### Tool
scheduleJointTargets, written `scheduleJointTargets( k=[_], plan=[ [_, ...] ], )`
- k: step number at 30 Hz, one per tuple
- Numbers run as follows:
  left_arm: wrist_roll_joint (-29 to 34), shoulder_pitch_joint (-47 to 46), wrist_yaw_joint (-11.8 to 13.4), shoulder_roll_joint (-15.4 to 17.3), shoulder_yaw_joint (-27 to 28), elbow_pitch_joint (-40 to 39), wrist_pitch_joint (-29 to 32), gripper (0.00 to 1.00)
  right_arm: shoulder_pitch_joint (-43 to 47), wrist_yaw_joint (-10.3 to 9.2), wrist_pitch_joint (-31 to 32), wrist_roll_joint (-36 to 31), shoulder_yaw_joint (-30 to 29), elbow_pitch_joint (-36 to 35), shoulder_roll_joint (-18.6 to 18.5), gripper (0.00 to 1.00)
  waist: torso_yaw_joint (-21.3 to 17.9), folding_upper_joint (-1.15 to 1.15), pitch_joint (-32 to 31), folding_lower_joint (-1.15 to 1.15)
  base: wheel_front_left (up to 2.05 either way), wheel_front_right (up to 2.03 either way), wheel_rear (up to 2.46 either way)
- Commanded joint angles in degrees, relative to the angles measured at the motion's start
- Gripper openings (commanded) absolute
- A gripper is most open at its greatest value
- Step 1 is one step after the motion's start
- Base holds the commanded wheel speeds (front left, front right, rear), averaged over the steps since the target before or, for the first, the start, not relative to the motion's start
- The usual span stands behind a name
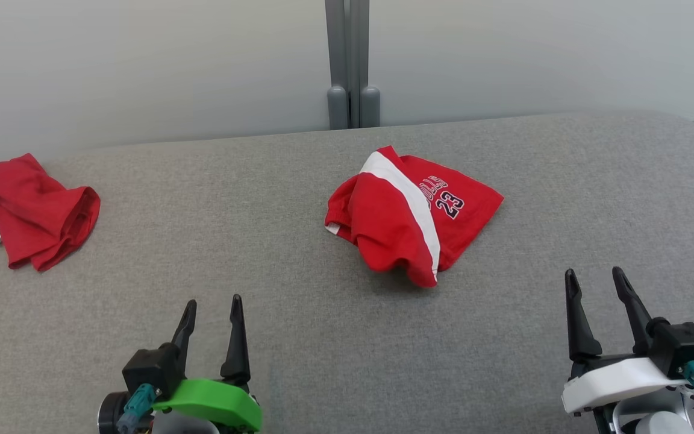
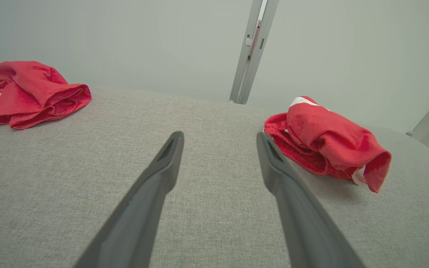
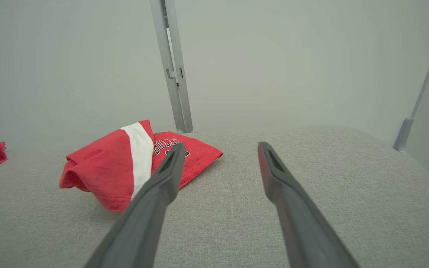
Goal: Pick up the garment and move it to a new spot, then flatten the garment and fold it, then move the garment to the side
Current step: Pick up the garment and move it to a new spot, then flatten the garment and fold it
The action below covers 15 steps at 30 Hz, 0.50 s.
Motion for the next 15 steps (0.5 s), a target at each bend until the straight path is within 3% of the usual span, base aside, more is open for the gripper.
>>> scheduleJointTargets(
  k=[1,7,15],
  plan=[
    [0.7,1.5,-0.6,-0.1,0.8,-0.3,0.0,1.00,1.1,0.00,-0.2,0.8,0.2,0.5,-0.1,1.00,0.5,0.00,-0.5,0.00,0.00,0.00,0.00],
    [2.2,2.3,-1.6,-0.3,2.3,-0.2,-0.1,1.00,1.2,0.00,-0.2,1.7,1.1,2.2,-0.1,1.00,1.2,0.00,-1.0,0.00,0.00,0.00,0.00],
    [1.4,2.6,-1.2,-0.3,1.5,-0.9,-0.1,1.00,1.0,0.00,-0.2,2.0,1.7,3.1,-0.1,1.00,1.1,0.00,-1.2,0.00,0.00,0.00,0.00]
  ],
)
